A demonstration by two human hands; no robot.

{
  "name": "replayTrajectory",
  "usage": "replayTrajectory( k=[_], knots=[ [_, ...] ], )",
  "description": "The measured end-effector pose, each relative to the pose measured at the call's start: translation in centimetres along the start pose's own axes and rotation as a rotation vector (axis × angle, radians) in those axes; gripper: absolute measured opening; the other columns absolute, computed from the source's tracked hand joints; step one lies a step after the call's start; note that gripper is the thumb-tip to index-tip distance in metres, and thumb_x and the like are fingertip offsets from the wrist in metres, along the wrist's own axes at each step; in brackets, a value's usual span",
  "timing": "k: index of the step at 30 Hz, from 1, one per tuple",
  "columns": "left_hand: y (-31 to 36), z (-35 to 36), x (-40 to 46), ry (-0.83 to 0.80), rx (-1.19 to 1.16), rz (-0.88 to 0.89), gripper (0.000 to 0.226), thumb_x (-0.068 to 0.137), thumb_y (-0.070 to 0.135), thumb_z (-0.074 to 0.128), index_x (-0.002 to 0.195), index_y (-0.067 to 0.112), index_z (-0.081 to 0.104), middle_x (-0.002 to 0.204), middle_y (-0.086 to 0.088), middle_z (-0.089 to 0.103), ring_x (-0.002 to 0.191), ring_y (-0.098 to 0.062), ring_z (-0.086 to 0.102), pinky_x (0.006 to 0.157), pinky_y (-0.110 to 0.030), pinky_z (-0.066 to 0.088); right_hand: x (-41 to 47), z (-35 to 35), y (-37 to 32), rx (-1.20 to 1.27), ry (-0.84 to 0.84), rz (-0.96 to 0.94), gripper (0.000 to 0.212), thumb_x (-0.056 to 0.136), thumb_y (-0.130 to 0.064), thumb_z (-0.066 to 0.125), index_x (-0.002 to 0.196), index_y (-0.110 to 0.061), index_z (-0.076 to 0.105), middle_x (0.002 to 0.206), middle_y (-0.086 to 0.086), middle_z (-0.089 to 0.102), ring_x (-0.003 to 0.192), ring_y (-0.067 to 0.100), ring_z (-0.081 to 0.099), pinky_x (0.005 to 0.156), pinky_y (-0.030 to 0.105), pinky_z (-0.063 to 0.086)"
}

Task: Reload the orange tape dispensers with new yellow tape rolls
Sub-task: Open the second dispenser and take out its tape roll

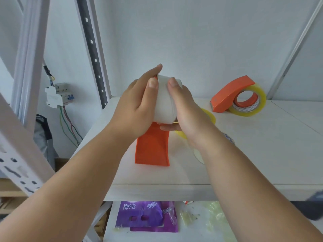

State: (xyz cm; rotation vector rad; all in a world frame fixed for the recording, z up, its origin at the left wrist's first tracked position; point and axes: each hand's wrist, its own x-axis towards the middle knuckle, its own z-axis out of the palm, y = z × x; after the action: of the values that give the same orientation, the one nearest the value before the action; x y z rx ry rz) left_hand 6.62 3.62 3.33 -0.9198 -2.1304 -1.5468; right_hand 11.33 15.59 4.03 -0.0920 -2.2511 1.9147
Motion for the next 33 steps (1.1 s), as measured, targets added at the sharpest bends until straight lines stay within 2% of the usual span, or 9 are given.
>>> replayTrajectory(
  k=[3, 9, 13, 16, 19, 22, 27, 30, 33],
  knots=[
    [1.2, -0.1, 1.2, 0.001, -0.043, -0.090, 0.042, 0.101, 0.041, 0.026, 0.136, 0.032, 0.048, 0.135, 0.012, 0.053, 0.125, -0.007, 0.048, 0.108, -0.035, 0.038, 1.1, -0.5, -0.9, 0.002, -0.016, 0.027, 0.070, 0.073, -0.078, 0.039, 0.125, -0.033, 0.048, 0.110, 0.006, 0.065, 0.088, 0.023, 0.070, 0.065, 0.036, 0.060],
    [1.9, -0.2, 3.2, 0.009, -0.090, -0.191, 0.045, 0.099, 0.045, 0.027, 0.132, 0.029, 0.053, 0.130, 0.009, 0.058, 0.121, -0.010, 0.052, 0.105, -0.039, 0.041, 2.4, -1.4, -2.3, 0.033, -0.039, 0.015, 0.058, 0.082, -0.072, 0.041, 0.118, -0.028, 0.055, 0.093, -0.001, 0.064, 0.080, 0.019, 0.068, 0.074, 0.041, 0.060],
    [1.6, -0.1, 3.7, 0.025, -0.082, -0.207, 0.043, 0.097, 0.044, 0.027, 0.122, 0.028, 0.059, 0.114, 0.007, 0.065, 0.105, -0.012, 0.060, 0.086, -0.036, 0.050, 2.8, -1.3, -2.0, 0.017, -0.026, 0.009, 0.066, 0.074, -0.075, 0.047, 0.120, -0.028, 0.054, 0.098, 0.000, 0.067, 0.082, 0.018, 0.070, 0.068, 0.036, 0.059],
    [1.5, 0.0, 3.7, 0.033, -0.064, -0.216, 0.040, 0.099, 0.040, 0.027, 0.114, 0.027, 0.062, 0.098, 0.007, 0.066, 0.091, -0.012, 0.062, 0.070, -0.031, 0.047, 2.9, -1.4, -1.7, 0.004, -0.021, 0.010, 0.071, 0.069, -0.076, 0.049, 0.123, -0.030, 0.052, 0.106, 0.002, 0.069, 0.084, 0.019, 0.072, 0.066, 0.035, 0.058],
    [1.5, 0.2, 3.7, 0.060, -0.055, -0.217, 0.037, 0.099, 0.036, 0.028, 0.110, 0.025, 0.062, 0.090, 0.009, 0.064, 0.086, -0.011, 0.061, 0.069, -0.032, 0.049, 2.7, -1.6, -1.4, 0.007, -0.010, -0.004, 0.062, 0.077, -0.068, 0.050, 0.128, -0.033, 0.047, 0.111, -0.001, 0.066, 0.087, 0.018, 0.072, 0.068, 0.035, 0.059],
    [1.5, 0.4, 3.7, 0.087, -0.056, -0.213, 0.034, 0.100, 0.033, 0.029, 0.108, 0.025, 0.061, 0.087, 0.011, 0.061, 0.087, -0.012, 0.060, 0.073, -0.035, 0.049, 2.5, -1.7, -1.3, 0.060, 0.003, -0.025, 0.055, 0.085, -0.057, 0.052, 0.134, -0.035, 0.041, 0.111, -0.007, 0.063, 0.092, 0.017, 0.071, 0.078, 0.041, 0.059],
    [1.5, 0.4, 3.9, 0.112, -0.037, -0.212, 0.033, 0.099, 0.031, 0.030, 0.107, 0.022, 0.061, 0.082, 0.010, 0.059, 0.081, -0.016, 0.059, 0.069, -0.037, 0.048, 2.2, -1.8, -1.6, 0.117, 0.007, -0.064, 0.056, 0.089, -0.037, 0.057, 0.139, -0.041, 0.033, 0.102, -0.017, 0.058, 0.093, 0.011, 0.066, 0.086, 0.041, 0.057],
    [1.3, 0.4, 3.9, 0.123, -0.048, -0.238, 0.035, 0.098, 0.031, 0.031, 0.103, 0.016, 0.062, 0.080, 0.005, 0.059, 0.079, -0.020, 0.060, 0.065, -0.039, 0.048, 2.1, -1.8, -1.5, 0.106, 0.016, -0.084, 0.059, 0.088, -0.028, 0.059, 0.140, -0.042, 0.033, 0.100, -0.014, 0.060, 0.079, 0.005, 0.068, 0.080, 0.032, 0.059],
    [1.2, 0.5, 3.9, 0.137, -0.034, -0.243, 0.036, 0.099, 0.029, 0.030, 0.101, 0.011, 0.062, 0.081, 0.003, 0.058, 0.075, -0.017, 0.056, 0.067, -0.038, 0.047, 2.0, -1.8, -1.4, 0.086, 0.040, -0.113, 0.060, 0.087, -0.023, 0.060, 0.138, -0.042, 0.036, 0.104, -0.006, 0.062, 0.089, 0.007, 0.066, 0.087, 0.037, 0.057]
  ],
)
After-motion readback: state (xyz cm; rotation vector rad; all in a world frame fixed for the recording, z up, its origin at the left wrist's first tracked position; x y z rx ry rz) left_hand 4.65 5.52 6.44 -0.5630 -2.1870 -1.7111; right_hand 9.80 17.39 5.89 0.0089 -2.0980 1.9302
